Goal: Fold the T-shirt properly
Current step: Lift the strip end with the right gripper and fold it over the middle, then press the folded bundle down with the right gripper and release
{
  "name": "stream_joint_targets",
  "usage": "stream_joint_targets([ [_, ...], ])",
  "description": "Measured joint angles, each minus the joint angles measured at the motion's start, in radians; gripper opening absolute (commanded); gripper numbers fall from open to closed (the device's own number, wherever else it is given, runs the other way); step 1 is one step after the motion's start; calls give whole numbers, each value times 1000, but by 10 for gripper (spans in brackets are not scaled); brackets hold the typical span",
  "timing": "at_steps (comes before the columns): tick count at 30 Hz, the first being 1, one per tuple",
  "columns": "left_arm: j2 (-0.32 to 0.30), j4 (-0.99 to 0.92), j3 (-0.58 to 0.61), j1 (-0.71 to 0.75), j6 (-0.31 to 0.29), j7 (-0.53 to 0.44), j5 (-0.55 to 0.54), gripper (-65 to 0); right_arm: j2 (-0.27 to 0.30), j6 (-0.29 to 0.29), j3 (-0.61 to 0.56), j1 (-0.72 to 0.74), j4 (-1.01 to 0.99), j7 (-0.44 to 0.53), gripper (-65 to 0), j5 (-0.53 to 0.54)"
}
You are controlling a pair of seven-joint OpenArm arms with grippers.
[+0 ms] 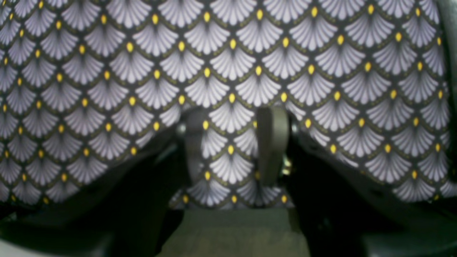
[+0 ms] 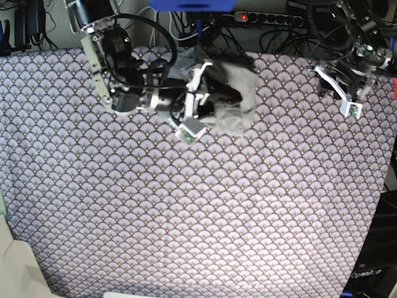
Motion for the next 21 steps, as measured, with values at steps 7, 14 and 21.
stream_joint_targets([
  [7,0,0,0,0,0,0,0,-404,-5,0,-74,12,0,-8,-327,-8],
  [14,2,0,0,3,0,2,1,-404,-5,0,-136,84,-1,-3,-326,-5],
  [21,5,0,0,2,0,4,0,-404,-6,0,-134,136,-95,8,-329,-7],
])
